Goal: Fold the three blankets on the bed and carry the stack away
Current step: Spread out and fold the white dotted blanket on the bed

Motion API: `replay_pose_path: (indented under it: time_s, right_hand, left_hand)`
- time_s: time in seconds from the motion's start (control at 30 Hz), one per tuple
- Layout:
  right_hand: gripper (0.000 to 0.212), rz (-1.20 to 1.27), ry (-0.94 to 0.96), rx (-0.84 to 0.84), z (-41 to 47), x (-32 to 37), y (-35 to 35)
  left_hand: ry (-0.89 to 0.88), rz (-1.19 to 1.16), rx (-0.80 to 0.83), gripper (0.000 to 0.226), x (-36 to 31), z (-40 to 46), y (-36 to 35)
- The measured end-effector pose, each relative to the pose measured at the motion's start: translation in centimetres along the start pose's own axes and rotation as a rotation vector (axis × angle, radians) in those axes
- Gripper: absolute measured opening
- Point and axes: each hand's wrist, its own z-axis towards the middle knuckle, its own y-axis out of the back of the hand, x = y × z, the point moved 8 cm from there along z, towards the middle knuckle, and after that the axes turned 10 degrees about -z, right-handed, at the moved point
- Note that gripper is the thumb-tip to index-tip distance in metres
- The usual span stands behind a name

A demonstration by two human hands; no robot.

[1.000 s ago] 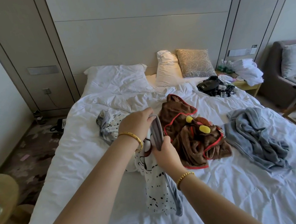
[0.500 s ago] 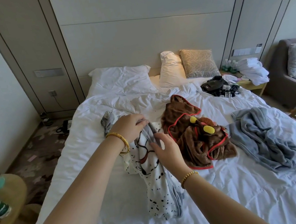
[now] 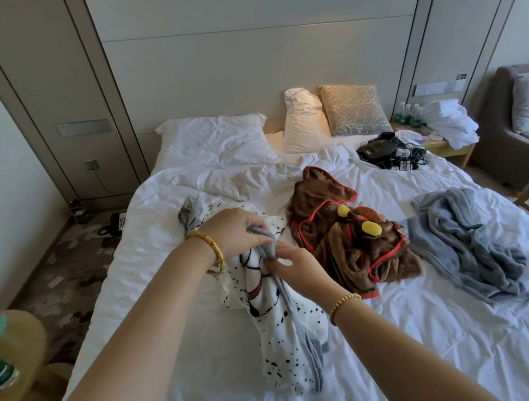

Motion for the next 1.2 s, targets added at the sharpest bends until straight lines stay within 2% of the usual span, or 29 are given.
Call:
replay_pose_path:
  time_s: [0.1, 0.23, 0.33, 0.43, 0.5, 0.57, 0.63, 0.73, 0.8, 0.9, 0.97, 1.03, 1.13, 1.2]
  right_hand:
    - [0.022, -0.148, -0.043, 0.019, 0.0, -0.5, -0.1]
    - [0.022, -0.462, -0.036, -0.118, -0.3, -1.2, 1.0]
    - [0.018, -0.565, -0.104, -0.05, -1.6, -3.7, -0.1]
    - [0.025, -0.572, -0.143, -0.041, -2.6, -5.4, -0.5]
    - [0.031, -0.486, -0.123, -0.158, -2.6, -5.0, 1.4]
    - [0.026, -0.312, -0.07, -0.333, -2.3, -3.5, 4.3]
    - [0.018, -0.23, -0.01, -0.367, -1.3, -1.0, 6.4]
    - [0.018, -0.294, 0.027, -0.174, 0.3, 1.3, 6.7]
    - [0.019, -0.387, 0.019, -0.03, 0.6, 1.4, 6.1]
    - [0.023, -0.404, -0.028, 0.076, 0.3, 0.6, 5.4]
    - [0.024, -0.411, -0.041, 0.138, 0.1, 0.4, 4.7]
    - [0.02, -0.394, -0.02, 0.18, -0.1, 1.0, 4.1]
    - [0.016, -0.39, 0.025, 0.202, 0.1, 2.2, 3.8]
    - [0.016, -0.395, 0.03, 0.203, 0.1, 2.4, 4.0]
  left_hand:
    - [0.002, 0.002, -0.047, 0.01, 0.5, -0.2, 0.6]
    - [0.087, 0.096, -0.243, 0.026, 2.1, -0.7, 2.1]
    - [0.093, 0.105, -0.384, 0.024, 2.1, -1.3, 2.4]
    - [0.097, 0.193, -0.482, 0.033, 2.4, -1.7, 3.1]
    - [0.135, 0.261, -0.49, 0.035, 3.6, -2.1, 3.5]
    - [0.163, 0.285, -0.49, 0.035, 5.4, -2.6, 3.6]
    - [0.191, 0.304, -0.485, 0.035, 6.7, -2.9, 3.2]
    - [0.239, 0.349, -0.41, 0.027, 7.5, -2.8, 1.7]
    - [0.237, 0.291, -0.345, 0.023, 7.6, -2.8, 0.6]
    - [0.132, 0.145, -0.175, 0.045, 6.6, -3.0, -1.3]
    - [0.093, 0.126, -0.049, 0.081, 5.2, -3.1, -2.7]
    - [0.101, 0.133, 0.049, 0.105, 4.1, -2.7, -4.4]
    - [0.217, 0.044, 0.207, 0.115, 4.2, -2.0, -7.2]
    - [0.329, 0.06, 0.294, 0.104, 5.3, -2.2, -7.8]
